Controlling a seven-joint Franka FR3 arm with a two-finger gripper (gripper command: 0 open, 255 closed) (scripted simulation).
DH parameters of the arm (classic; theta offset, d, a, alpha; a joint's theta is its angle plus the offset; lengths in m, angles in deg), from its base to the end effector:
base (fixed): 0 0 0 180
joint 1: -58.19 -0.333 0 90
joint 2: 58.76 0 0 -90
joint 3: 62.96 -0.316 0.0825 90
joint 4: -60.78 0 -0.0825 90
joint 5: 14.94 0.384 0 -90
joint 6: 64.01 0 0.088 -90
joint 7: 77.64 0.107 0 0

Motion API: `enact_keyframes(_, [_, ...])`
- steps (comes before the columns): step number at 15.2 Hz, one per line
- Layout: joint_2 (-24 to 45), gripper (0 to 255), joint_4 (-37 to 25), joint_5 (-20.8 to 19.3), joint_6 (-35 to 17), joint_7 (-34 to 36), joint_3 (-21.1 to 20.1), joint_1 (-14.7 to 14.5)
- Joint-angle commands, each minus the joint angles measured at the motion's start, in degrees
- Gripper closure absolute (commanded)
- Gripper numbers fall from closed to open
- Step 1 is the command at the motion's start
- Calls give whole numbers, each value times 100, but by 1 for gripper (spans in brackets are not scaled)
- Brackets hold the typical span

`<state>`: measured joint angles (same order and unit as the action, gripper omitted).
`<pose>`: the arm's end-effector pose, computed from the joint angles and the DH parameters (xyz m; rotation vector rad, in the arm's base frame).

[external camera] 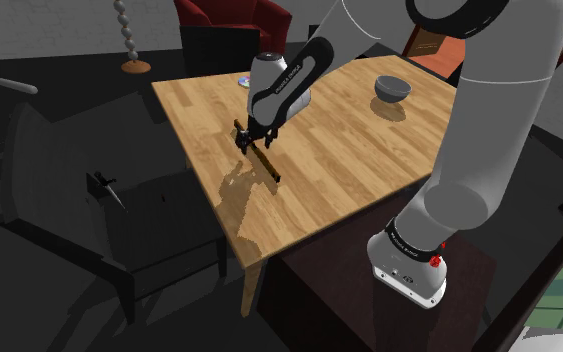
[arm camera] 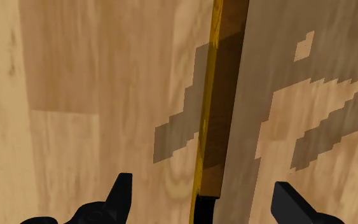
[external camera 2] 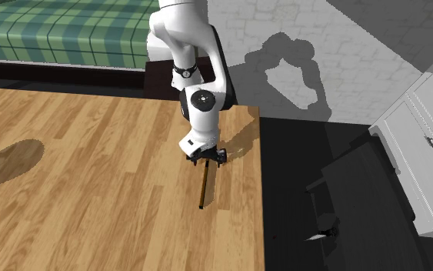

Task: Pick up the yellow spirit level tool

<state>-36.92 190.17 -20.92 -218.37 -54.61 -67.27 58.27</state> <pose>0.5432 0.0445 0.1973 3.1113 -0.3775 0.0939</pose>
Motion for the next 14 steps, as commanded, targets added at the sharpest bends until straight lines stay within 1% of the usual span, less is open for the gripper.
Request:
enact_keyframes(1, [41,0,6,-11,-52,13,7,-8])
enact_keyframes(2, [40,255,11,-12,-55,16,7,-11])
enact_keyframes(11, [41,255,6,-10,-51,12,8,-9])
enact_keyframes(14, [-173,255,30,36,139,-25,-24,14])
